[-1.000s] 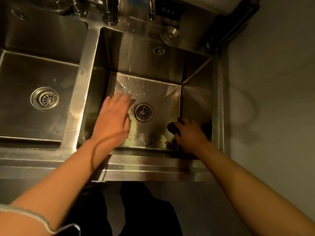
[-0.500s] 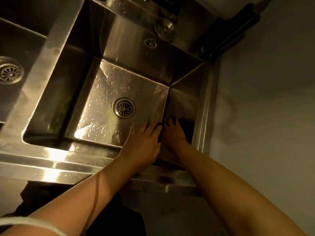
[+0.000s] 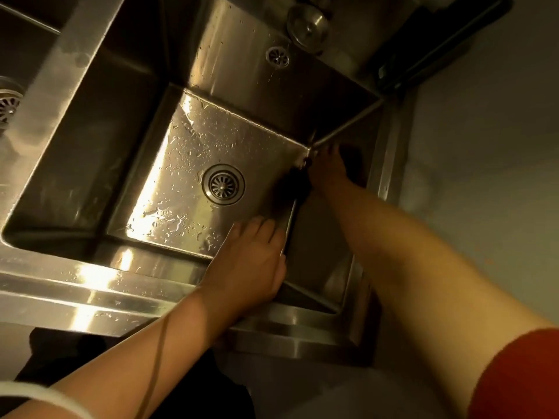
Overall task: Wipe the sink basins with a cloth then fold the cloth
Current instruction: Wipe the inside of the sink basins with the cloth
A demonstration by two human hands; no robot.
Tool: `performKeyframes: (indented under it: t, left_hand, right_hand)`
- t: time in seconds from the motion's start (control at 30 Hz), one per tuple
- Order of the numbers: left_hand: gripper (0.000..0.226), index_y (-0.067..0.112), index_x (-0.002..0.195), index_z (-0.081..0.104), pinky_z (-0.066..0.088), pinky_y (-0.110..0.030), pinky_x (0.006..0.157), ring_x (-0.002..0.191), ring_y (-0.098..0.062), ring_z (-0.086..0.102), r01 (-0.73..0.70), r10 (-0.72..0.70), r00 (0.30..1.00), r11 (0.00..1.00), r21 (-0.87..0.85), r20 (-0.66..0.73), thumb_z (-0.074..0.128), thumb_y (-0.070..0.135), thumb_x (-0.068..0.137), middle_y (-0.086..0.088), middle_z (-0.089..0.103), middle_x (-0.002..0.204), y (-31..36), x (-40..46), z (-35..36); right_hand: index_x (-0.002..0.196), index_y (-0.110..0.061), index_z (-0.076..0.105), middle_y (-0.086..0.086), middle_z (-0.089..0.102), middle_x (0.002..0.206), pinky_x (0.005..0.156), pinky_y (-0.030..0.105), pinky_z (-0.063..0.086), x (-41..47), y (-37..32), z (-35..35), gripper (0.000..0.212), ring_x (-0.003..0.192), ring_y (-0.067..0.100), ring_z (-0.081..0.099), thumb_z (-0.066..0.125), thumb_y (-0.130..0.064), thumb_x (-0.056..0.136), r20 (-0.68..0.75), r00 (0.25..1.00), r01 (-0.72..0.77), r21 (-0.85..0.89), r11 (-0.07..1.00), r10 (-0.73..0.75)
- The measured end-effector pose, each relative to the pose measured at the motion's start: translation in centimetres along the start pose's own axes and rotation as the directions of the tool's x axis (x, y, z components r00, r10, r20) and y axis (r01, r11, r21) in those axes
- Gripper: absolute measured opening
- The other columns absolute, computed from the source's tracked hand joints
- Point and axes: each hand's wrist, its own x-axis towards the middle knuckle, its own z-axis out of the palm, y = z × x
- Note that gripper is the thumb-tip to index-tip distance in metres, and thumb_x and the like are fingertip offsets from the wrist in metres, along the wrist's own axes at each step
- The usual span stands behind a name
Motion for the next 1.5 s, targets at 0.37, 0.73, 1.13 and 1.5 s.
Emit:
performKeyframes:
  t: [0.37, 0.73, 1.13, 1.5]
  left_hand:
    - [0.031, 0.017, 0.108, 0.067, 0.044, -0.039, 0.079, 0.092, -0.028, 0.063, 0.021, -0.022, 0.999, 0.999, -0.033, -0.023, 0.044, 0.037, 0.102, -0.008, 0.068, 0.105, 0.1, -0.9, -0.5]
    - [0.026, 0.024, 0.107, 0.066, 0.044, -0.038, 0.079, 0.096, -0.024, 0.065, 0.102, -0.1, 0.994, 0.992, -0.074, 0.033, 0.044, 0.037, 0.103, -0.001, 0.069, 0.104, -0.6, -3.4, -1.5]
    - [0.053, 0.026, 0.147, 0.051, 0.05, -0.036, 0.097, 0.122, -0.03, 0.064, 0.32, -0.364, 0.93, 0.86, -0.397, -0.04, 0.065, 0.028, 0.096, -0.006, 0.065, 0.138, -7.7, 1.5, -3.8]
    - [0.035, 0.021, 0.119, 0.069, 0.06, -0.035, 0.081, 0.089, -0.011, 0.073, 0.329, -0.532, 0.846, 0.462, -0.823, 0.039, 0.069, 0.002, 0.09, -0.003, 0.075, 0.101, -11.6, 4.7, -6.4]
  right_hand:
    - [0.159, -0.02, 0.032, 0.012, 0.023, 0.167, 0.121, 0.065, 0.015, -7.4, -5.8, 4.2, 0.06, 0.152, 0.043, 0.018, 0.044, -0.041, 0.104, 0.217, 0.956, 0.257, -0.291, 0.921, -0.199]
    - [0.141, -0.016, 0.054, 0.008, 0.053, 0.147, 0.113, 0.052, 0.035, -12.0, -7.0, 5.3, 0.039, 0.136, 0.033, 0.048, 0.054, -0.028, 0.103, 0.264, 0.903, 0.398, -0.22, 0.89, -0.339]
    - [0.103, -0.02, 0.071, -0.003, 0.063, 0.114, 0.09, 0.034, 0.053, -11.5, -1.6, -5.1, 0.017, 0.104, 0.016, 0.061, 0.07, -0.017, 0.087, -0.482, 0.874, 0.439, 0.737, 0.514, -0.054]
    - [0.101, -0.015, 0.073, -0.002, 0.07, 0.119, 0.085, 0.024, 0.055, -12.3, -10.5, -8.1, 0.03, 0.108, 0.011, 0.068, 0.07, -0.009, 0.073, -0.364, 0.922, 0.375, 0.755, -0.537, 0.133]
